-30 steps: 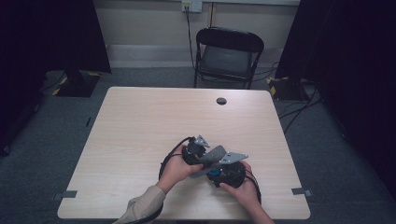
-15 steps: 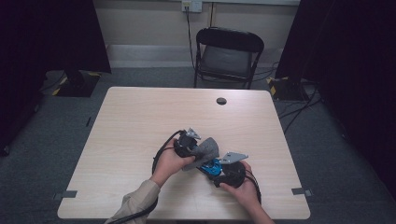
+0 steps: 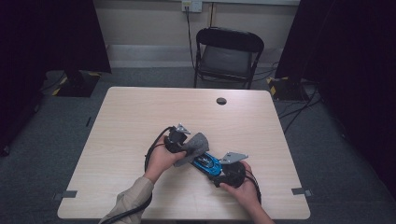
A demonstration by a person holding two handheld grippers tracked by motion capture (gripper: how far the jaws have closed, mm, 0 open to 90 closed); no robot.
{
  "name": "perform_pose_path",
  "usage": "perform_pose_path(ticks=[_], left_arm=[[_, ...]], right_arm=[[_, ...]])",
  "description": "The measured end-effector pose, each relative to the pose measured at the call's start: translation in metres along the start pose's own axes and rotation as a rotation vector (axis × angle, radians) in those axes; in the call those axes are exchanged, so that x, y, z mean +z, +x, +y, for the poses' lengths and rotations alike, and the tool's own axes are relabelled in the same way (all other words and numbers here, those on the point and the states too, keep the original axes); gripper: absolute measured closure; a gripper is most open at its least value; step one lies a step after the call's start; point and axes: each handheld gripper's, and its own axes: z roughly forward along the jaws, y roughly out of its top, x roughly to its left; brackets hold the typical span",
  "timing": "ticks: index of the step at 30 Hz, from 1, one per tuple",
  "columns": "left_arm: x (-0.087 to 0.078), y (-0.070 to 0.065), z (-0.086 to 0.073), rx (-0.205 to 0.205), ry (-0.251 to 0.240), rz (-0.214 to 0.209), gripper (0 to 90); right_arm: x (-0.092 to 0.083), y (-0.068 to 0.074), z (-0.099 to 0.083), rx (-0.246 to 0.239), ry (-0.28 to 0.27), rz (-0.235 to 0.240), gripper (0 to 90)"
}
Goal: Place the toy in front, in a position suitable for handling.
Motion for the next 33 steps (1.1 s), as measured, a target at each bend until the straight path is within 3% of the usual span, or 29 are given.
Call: perform_pose_path(ticks=[16,21,25,33], left_arm=[[-0.009,0.015,-0.004,-0.029,-0.002,0.058,72.1],[-0.012,0.018,-0.006,-0.040,-0.005,0.057,72.1],[-0.017,0.012,-0.004,-0.040,-0.037,0.041,72.0],[-0.014,-0.018,0.002,0.029,-0.048,-0.021,72.0]], right_arm=[[0.000,0.000,0.000,-0.001,-0.001,-0.001,23.9],[0.000,0.000,0.000,-0.001,-0.001,-0.001,23.9],[0.000,0.000,0.000,-0.001,-0.001,-0.001,23.8],[0.000,0.000,0.000,-0.001,-0.001,-0.002,23.8]])
